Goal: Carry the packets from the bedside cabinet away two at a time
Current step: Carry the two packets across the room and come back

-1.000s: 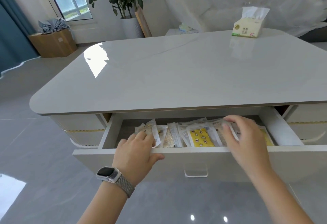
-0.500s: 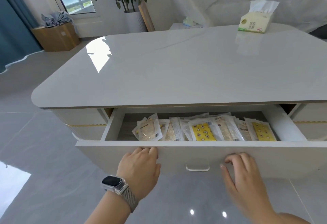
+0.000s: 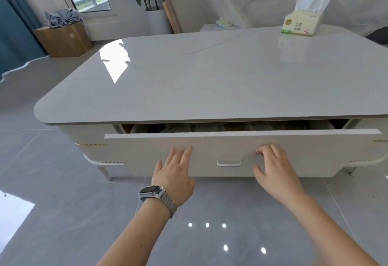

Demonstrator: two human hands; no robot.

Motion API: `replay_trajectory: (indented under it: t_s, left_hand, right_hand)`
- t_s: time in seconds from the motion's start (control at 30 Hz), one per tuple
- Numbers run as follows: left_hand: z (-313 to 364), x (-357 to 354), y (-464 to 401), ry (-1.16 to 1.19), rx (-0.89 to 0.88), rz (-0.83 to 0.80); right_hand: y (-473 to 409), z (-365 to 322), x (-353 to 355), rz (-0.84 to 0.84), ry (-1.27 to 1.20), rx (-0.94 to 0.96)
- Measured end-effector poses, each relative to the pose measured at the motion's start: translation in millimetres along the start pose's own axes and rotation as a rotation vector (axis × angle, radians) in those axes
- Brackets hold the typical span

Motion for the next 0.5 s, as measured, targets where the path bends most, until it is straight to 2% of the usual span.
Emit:
replay_trajectory:
  t_s: [0.23, 0.37, 0.43, 0.5]
  left_hand:
    - [7, 5, -15, -0.005, -0.018, -0.019]
    - [10, 4, -16, -0.022, -0.028, -0.041]
    - [11, 8, -17, -0.042, -0.020, -0.013]
    - [16, 18, -17, -0.067, -0.027, 0.030]
  right_hand:
    - [-37, -4, -11, -0.139, 0.130, -0.086]
    - [-57, -7, -9, -0.109, 0.054, -0.122]
    - [-62, -8, -6, -0.097, 0.039, -0.135]
    - [-66, -9, -6, -0.180, 0.083, -0.161]
Point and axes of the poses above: each hand's wrist, its own y-axis away from the middle knuckle, its own x-axis out of the back of the hand, z = x × y, the point moved 7 cm from there along -y, towards the middle knuckle, and after that the axes turned 13 degrees about -x, right-handed, at the moved point
